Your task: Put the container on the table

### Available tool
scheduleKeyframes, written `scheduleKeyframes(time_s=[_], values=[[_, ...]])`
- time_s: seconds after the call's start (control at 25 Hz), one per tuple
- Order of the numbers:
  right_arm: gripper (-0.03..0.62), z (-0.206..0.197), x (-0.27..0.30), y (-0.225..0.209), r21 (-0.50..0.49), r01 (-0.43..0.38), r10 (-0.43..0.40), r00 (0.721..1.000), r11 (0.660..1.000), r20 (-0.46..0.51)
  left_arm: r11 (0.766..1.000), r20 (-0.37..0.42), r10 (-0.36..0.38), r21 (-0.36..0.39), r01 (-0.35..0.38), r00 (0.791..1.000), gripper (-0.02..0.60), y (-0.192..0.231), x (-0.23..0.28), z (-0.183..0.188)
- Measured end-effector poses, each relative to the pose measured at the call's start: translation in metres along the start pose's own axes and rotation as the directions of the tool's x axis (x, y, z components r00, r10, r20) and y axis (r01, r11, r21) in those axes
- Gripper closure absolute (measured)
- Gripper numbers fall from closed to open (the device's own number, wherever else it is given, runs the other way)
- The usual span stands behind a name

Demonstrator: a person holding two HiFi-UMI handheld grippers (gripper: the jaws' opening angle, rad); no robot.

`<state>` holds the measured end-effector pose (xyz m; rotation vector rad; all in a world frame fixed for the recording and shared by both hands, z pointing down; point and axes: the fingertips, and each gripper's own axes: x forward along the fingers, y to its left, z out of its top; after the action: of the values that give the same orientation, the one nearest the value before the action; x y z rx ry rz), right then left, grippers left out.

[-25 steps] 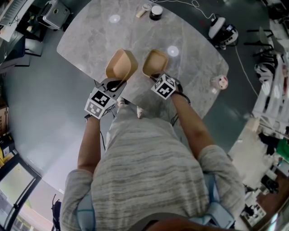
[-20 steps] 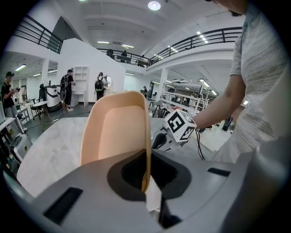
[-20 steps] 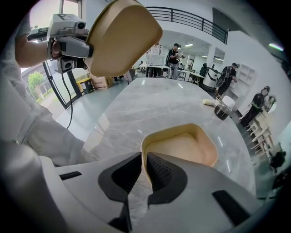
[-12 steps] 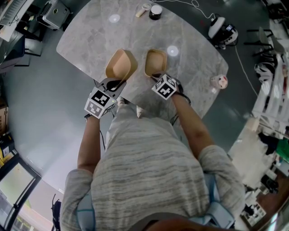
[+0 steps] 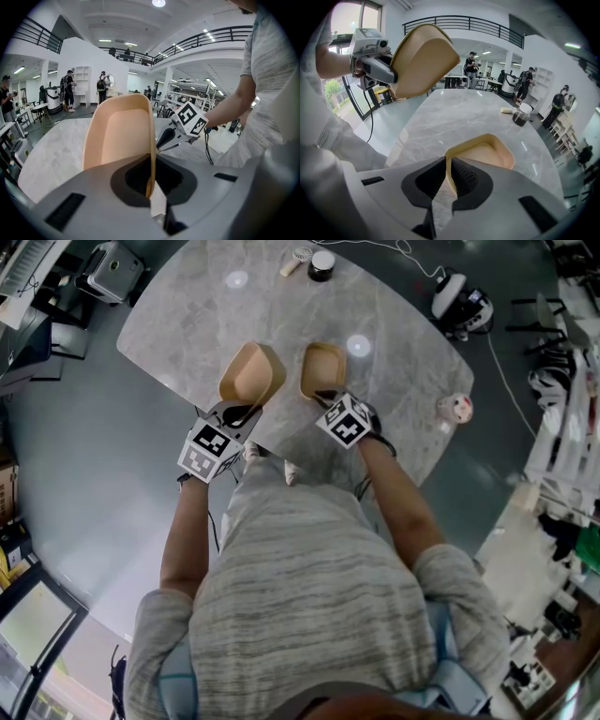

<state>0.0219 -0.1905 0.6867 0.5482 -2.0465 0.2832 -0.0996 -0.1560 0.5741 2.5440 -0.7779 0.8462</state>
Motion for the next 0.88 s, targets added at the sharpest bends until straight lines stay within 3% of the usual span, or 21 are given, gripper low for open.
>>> scheduleKeyframes(time_s=[0.48, 0.88], values=[[0.574, 0.018, -0.031, -0.011, 0.103, 0.047, -0.057, 0.993, 0.994, 0.106, 0.999, -0.139, 0.014, 0.039, -0.009, 0.990, 0.577, 0.020, 0.021, -0.018], [0.574, 0.019, -0.046, -0.011, 0.168, 0.057, -0.084, 0.984, 0.984, 0.157, 0.999, -0.307, 0.029, 0.036, -0.019, 0.951, 0.577, 0.047, 0.063, -0.067]])
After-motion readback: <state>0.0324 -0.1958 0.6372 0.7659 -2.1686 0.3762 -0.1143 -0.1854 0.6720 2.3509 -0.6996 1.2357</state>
